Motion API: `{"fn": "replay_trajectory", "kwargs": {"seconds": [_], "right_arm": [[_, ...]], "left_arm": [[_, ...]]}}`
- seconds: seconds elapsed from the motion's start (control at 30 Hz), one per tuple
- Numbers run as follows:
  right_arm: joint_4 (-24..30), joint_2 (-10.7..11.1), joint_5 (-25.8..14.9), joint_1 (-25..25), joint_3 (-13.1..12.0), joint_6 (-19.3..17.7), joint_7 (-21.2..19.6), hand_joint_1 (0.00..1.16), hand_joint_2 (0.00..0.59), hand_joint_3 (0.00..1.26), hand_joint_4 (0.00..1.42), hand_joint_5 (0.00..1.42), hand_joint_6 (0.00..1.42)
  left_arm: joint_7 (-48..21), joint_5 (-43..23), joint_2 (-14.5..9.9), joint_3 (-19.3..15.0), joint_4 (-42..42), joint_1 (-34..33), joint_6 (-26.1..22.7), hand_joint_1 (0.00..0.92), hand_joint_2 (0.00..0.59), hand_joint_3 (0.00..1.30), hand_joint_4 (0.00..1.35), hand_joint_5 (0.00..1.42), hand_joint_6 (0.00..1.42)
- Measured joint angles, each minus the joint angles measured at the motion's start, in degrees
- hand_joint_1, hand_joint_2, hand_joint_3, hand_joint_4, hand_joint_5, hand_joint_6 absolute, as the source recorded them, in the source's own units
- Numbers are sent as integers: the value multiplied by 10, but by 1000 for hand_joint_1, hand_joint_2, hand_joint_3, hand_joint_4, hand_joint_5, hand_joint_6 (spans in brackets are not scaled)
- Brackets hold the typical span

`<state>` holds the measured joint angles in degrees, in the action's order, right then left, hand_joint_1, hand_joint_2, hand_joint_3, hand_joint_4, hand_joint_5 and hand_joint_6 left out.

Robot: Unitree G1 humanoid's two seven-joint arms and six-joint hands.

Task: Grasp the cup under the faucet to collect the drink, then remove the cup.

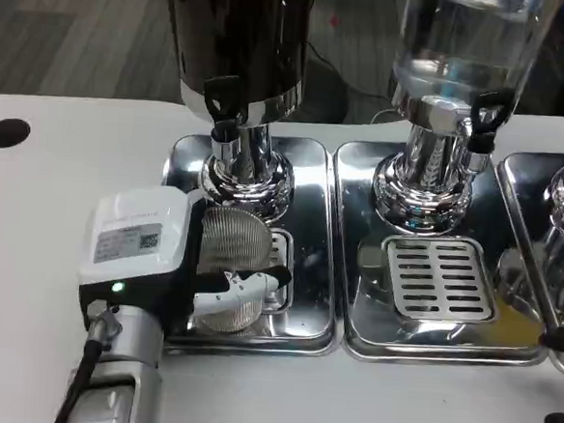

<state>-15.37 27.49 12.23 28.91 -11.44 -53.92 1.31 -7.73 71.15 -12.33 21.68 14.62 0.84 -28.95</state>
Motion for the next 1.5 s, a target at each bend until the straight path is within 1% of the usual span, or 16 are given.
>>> {"fn": "replay_trajectory", "kwargs": {"seconds": [0.13, 0.27, 0.7, 0.83, 0.97, 1.03, 1.27, 1.5], "right_arm": [[-2, 0, -5, 0, 0, -8, 1, 544, 374, 212, 122, 119, 96], [-6, 0, -5, -1, 0, -11, 4, 543, 373, 212, 122, 119, 98], [-19, 0, -5, -7, 4, -15, 11, 542, 367, 212, 122, 119, 102], [-21, 0, -5, -7, 5, -17, 12, 542, 367, 212, 122, 119, 102], [-21, 0, -5, -6, 7, -19, 14, 542, 367, 212, 122, 119, 102], [-21, 0, -5, -5, 8, -19, 16, 542, 367, 212, 122, 119, 102], [-20, 0, -11, 1, 9, -26, 23, 542, 367, 212, 122, 119, 102], [-24, 1, -16, 4, 9, -34, 24, 541, 367, 212, 122, 119, 102]], "left_arm": [[5, 14, 4, 2, 0, 0, 0, 294, 89, 458, 587, 829, 1035], [12, 15, 9, 1, 0, 2, 0, 298, 100, 473, 603, 839, 1038], [39, 14, 9, -5, 0, 17, 3, 301, 103, 482, 604, 840, 1042], [45, 10, 9, -10, -1, 17, 3, 301, 104, 480, 604, 840, 1043], [52, 1, 9, -24, -3, 16, 5, 301, 105, 475, 588, 825, 1045], [53, -7, 9, -30, -12, 7, 5, 301, 106, 475, 588, 823, 1046], [54, -12, 10, -34, -46, -36, 5, 301, 107, 467, 588, 822, 1035], [65, -20, 21, -31, -90, -70, 5, 301, 108, 462, 586, 820, 1034]]}}
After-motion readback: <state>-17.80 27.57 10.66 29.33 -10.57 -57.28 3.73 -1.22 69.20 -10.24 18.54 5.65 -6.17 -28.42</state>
